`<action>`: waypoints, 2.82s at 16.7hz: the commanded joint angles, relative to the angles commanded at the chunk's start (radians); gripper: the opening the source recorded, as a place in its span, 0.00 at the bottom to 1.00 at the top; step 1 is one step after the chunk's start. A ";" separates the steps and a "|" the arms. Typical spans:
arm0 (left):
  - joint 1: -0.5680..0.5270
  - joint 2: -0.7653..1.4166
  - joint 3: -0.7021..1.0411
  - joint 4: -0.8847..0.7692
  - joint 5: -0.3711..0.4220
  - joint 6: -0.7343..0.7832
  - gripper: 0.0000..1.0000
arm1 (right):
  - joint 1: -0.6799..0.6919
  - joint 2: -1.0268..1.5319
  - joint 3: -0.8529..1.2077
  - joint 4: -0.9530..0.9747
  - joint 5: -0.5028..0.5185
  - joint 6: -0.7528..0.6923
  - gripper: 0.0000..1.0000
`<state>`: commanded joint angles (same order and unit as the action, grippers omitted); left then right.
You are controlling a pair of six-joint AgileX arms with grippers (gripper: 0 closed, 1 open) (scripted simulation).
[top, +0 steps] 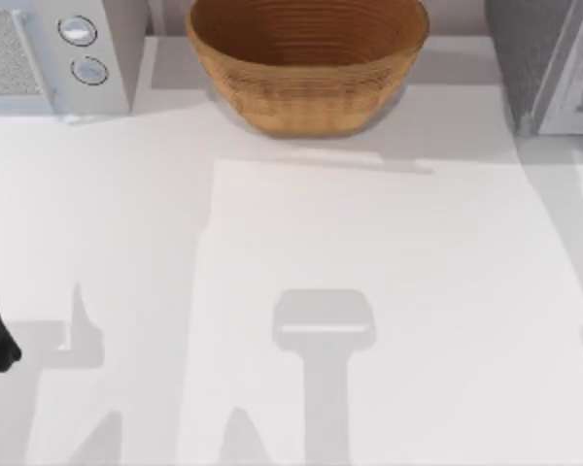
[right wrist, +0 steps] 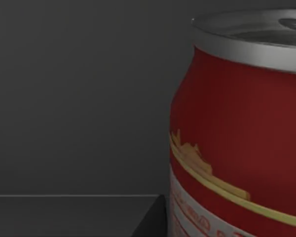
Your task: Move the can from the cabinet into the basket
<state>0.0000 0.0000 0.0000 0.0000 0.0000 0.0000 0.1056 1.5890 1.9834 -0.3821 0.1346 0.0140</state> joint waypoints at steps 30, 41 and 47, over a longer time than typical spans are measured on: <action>0.000 0.000 0.000 0.000 0.000 0.000 1.00 | 0.012 -0.953 -1.033 -0.016 -0.004 -0.007 0.00; 0.000 0.000 0.000 0.000 0.000 0.000 1.00 | -0.100 -1.558 -1.949 0.362 -0.128 -0.014 0.00; 0.000 0.000 0.000 0.000 0.000 0.000 1.00 | -0.106 -1.589 -1.983 0.382 -0.135 -0.014 0.00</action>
<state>0.0000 0.0000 0.0000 0.0000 0.0000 0.0000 0.0000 0.0000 0.0000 0.0000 0.0000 0.0000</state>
